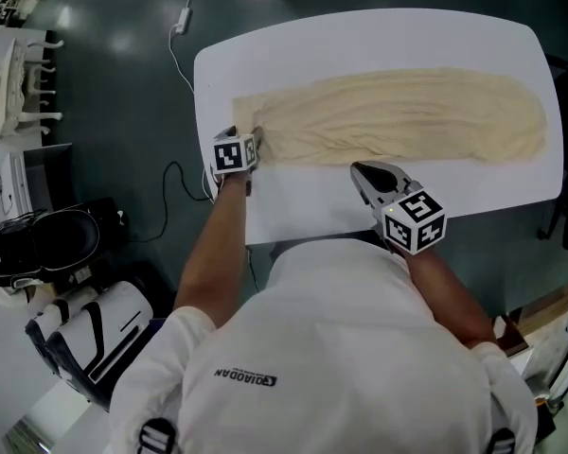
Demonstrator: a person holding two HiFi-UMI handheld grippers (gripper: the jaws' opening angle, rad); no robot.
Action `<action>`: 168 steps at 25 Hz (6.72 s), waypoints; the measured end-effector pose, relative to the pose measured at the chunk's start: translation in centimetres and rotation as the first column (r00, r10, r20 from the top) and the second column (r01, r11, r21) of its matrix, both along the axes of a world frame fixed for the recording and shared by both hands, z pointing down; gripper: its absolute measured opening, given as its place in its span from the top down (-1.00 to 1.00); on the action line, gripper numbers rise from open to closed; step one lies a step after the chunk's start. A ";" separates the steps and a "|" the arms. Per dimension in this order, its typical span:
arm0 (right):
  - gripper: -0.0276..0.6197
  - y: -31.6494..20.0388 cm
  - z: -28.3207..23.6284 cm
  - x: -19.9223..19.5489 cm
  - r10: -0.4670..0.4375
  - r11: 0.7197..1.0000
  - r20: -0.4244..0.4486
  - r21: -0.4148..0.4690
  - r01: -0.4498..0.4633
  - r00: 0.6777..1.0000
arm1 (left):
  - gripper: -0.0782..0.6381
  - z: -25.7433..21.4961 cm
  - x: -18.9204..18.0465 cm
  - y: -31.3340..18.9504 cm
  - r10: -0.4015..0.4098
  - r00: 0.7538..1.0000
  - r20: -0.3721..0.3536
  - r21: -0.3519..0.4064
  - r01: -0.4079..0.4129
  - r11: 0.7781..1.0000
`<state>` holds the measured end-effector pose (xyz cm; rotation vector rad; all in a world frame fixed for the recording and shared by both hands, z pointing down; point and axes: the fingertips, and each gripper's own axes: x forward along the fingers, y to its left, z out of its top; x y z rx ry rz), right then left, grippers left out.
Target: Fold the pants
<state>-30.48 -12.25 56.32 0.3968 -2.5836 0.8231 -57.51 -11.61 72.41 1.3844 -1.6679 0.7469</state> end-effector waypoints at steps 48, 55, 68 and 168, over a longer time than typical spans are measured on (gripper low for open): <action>0.86 5.9 -7.6 17.5 0.005 1.000 0.136 0.028 -0.009 0.991 | 0.61 -20.3 21.6 3.6 0.027 0.904 -0.427 0.393 0.159 0.906; 0.86 9.1 -9.0 25.4 0.110 0.988 0.111 0.098 -0.121 0.988 | 0.61 -24.1 24.9 3.4 0.100 0.908 -0.408 0.462 0.111 0.880; 0.86 3.5 -10.0 36.8 0.224 0.961 0.143 0.135 -0.243 0.964 | 0.61 -30.1 36.2 -4.2 0.243 0.849 -0.469 0.555 0.069 0.829; 0.86 -23.3 -7.5 58.3 0.200 0.960 0.171 0.163 -0.228 0.965 | 0.70 -25.8 71.2 -26.0 0.376 0.879 -0.292 0.607 -0.133 0.783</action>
